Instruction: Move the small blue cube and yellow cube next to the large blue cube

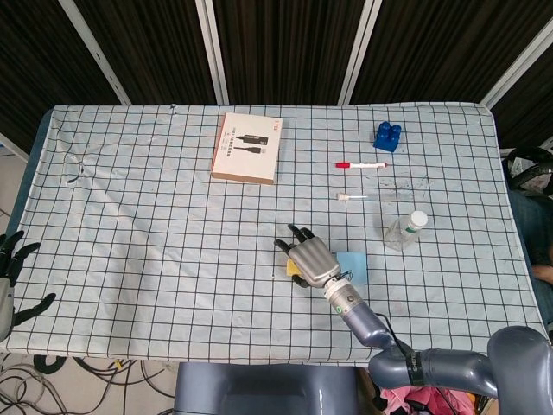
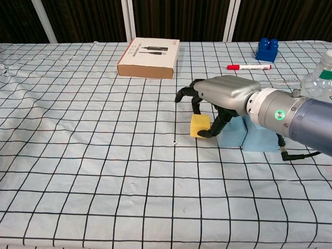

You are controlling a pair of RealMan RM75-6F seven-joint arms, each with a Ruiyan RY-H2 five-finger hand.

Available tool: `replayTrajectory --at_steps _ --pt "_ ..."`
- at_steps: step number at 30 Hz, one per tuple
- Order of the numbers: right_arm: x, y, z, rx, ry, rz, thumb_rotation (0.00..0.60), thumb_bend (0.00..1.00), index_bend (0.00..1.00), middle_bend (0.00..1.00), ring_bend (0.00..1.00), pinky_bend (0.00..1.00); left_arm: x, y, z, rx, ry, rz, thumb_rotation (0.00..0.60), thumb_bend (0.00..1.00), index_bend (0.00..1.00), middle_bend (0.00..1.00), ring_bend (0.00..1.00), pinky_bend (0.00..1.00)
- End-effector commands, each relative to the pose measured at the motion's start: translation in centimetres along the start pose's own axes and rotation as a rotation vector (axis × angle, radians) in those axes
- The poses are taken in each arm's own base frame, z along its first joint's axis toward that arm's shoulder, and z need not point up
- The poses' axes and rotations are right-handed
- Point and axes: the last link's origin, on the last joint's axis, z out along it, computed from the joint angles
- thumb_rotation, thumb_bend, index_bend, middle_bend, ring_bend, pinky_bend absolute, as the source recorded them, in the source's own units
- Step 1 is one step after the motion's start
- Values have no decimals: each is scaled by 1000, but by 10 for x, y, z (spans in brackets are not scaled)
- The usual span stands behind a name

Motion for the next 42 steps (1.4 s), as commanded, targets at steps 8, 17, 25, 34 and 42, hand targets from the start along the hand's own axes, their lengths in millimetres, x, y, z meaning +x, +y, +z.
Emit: replayTrajectory --at_steps 8,17,25,34,42 --pt "-3 9 -5 -3 -8 -34 600 263 182 449 25 136 -1 1 1 0 -4 7 600 113 213 70 0 0" --pt "-6 14 -7 0 -22 -25 600 263 181 443 25 129 -2 1 1 2 -4 11 600 113 213 70 0 0" --pt "-8 18 -8 0 -27 -22 600 263 182 443 25 129 -2 1 1 4 -4 13 600 113 213 70 0 0" --pt "-11 23 -10 -1 -27 -31 600 263 182 441 25 129 -3 1 1 4 -5 16 600 113 213 70 0 0" --pt "-14 25 -11 -2 -29 -31 600 262 181 439 24 129 -3 1 1 5 -7 18 600 113 213 70 0 0"
